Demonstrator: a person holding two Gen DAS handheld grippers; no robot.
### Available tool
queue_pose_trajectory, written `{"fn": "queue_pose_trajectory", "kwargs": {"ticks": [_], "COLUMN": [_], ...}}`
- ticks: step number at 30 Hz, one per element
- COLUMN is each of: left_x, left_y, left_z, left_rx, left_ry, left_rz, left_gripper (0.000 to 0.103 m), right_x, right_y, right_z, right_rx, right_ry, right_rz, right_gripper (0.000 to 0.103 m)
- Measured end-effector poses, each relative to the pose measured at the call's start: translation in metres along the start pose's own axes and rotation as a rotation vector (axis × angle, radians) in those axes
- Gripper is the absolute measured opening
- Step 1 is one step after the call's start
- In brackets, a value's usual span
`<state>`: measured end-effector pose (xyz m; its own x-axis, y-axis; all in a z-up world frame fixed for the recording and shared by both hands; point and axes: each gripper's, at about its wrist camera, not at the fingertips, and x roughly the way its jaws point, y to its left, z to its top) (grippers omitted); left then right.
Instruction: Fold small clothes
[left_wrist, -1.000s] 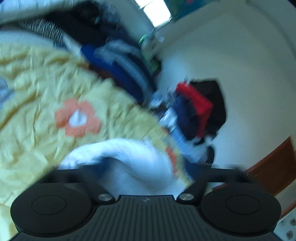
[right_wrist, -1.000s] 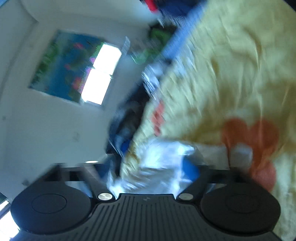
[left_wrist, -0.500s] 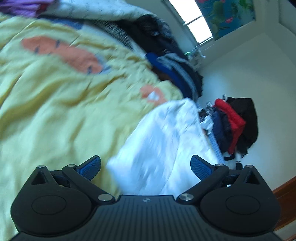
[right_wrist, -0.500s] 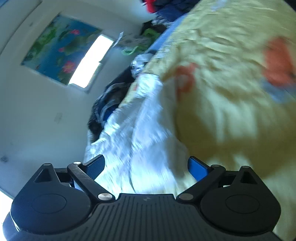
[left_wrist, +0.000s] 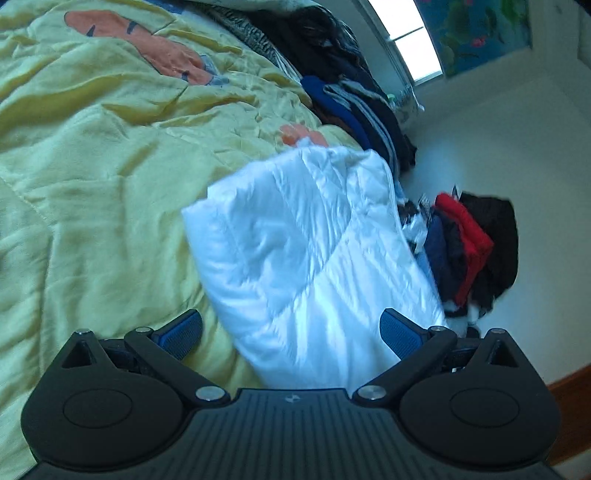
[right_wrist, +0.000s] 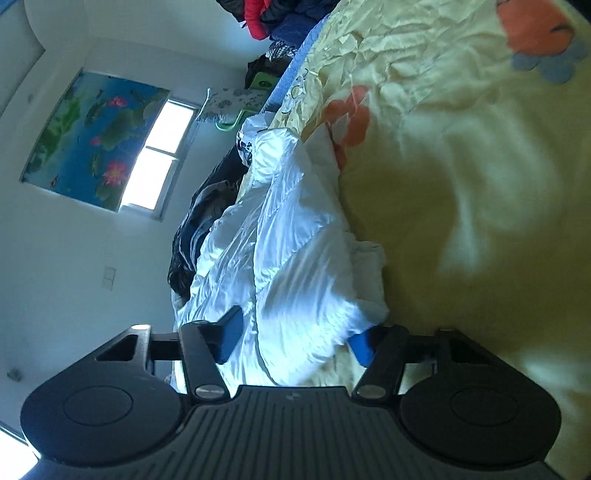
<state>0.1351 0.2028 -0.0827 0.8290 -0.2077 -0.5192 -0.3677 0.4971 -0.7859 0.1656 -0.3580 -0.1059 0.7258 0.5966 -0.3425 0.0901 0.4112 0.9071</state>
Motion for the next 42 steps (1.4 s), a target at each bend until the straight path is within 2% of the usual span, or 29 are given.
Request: {"fn": "queue_pose_trajectory", "kwargs": {"ticks": [1, 2, 3, 5, 6, 8, 11, 16, 19, 24, 26, 28, 29, 30, 31, 32, 34, 37, 39, 41, 42], "left_x": [0.003, 0.008, 0.012, 0.018, 0.019, 0.017, 0.006, -0.028, -0.052, -0.064, -0.058, -0.050, -0.049, -0.052, -0.058, -0.068, -0.098, -0.138, -0.149, -0.145, -0.138], "left_y": [-0.001, 0.000, 0.002, 0.010, 0.013, 0.009, -0.006, -0.020, -0.010, 0.020, 0.023, 0.022, 0.021, 0.021, 0.022, 0.021, 0.021, 0.006, -0.015, -0.045, -0.061], "left_z": [0.002, 0.004, 0.007, 0.009, 0.010, 0.010, 0.008, 0.004, -0.006, -0.027, -0.028, -0.024, -0.022, -0.021, -0.020, -0.019, -0.022, -0.038, -0.055, -0.066, -0.069], "left_rx": [-0.011, -0.023, -0.043, -0.087, -0.099, -0.079, -0.001, 0.100, 0.119, 0.112, 0.123, 0.139, 0.144, 0.144, 0.151, 0.171, 0.245, 0.448, 0.585, 0.687, 0.715], "left_ry": [0.015, 0.035, 0.051, 0.067, 0.070, 0.057, 0.028, 0.034, 0.063, 0.125, 0.133, 0.148, 0.157, 0.166, 0.169, 0.153, 0.066, -0.057, -0.127, -0.217, -0.258], "left_rz": [-0.004, 0.010, 0.025, 0.004, -0.004, -0.011, -0.003, -0.070, -0.089, -0.045, -0.025, -0.004, 0.008, 0.024, 0.036, 0.044, 0.057, 0.058, 0.042, -0.005, -0.037], "left_gripper": [0.075, 0.057, 0.053, 0.034, 0.031, 0.018, 0.014, 0.013, 0.013, 0.013, 0.014, 0.019, 0.025, 0.029, 0.038, 0.048, 0.063, 0.065, 0.065, 0.065, 0.066], "right_x": [0.004, 0.009, 0.014, 0.018, 0.019, 0.020, 0.015, -0.010, -0.036, -0.078, -0.080, -0.073, -0.070, -0.069, -0.071, -0.075, -0.095, -0.135, -0.152, -0.147, -0.134], "right_y": [-0.001, -0.003, -0.006, -0.013, -0.014, -0.013, -0.001, 0.024, 0.027, -0.003, -0.018, -0.031, -0.032, -0.032, -0.032, -0.031, -0.029, -0.021, -0.001, 0.025, 0.043], "right_z": [-0.001, -0.002, -0.003, -0.004, -0.005, -0.005, -0.005, -0.003, -0.009, -0.042, -0.053, -0.058, -0.059, -0.057, -0.054, -0.052, -0.044, -0.031, -0.019, -0.012, -0.010], "right_rx": [0.008, 0.027, 0.059, 0.106, 0.113, 0.112, 0.054, -0.037, -0.049, 0.000, 0.015, 0.057, 0.066, 0.070, 0.073, 0.084, 0.086, 0.001, -0.088, -0.170, -0.210], "right_ry": [-0.003, -0.005, -0.005, -0.011, -0.018, -0.031, -0.056, -0.081, -0.065, -0.035, -0.029, -0.023, -0.022, -0.027, -0.037, -0.048, -0.099, -0.274, -0.372, -0.398, -0.381], "right_rz": [0.005, 0.018, 0.034, 0.064, 0.081, 0.099, 0.106, 0.151, 0.172, 0.128, 0.085, 0.078, 0.082, 0.075, 0.066, 0.058, 0.085, 0.031, 0.006, 0.041, 0.079], "right_gripper": [0.048, 0.037, 0.033, 0.028, 0.025, 0.021, 0.017, 0.015, 0.015, 0.015, 0.015, 0.017, 0.022, 0.033, 0.042, 0.058, 0.062, 0.062, 0.062, 0.062, 0.064]}}
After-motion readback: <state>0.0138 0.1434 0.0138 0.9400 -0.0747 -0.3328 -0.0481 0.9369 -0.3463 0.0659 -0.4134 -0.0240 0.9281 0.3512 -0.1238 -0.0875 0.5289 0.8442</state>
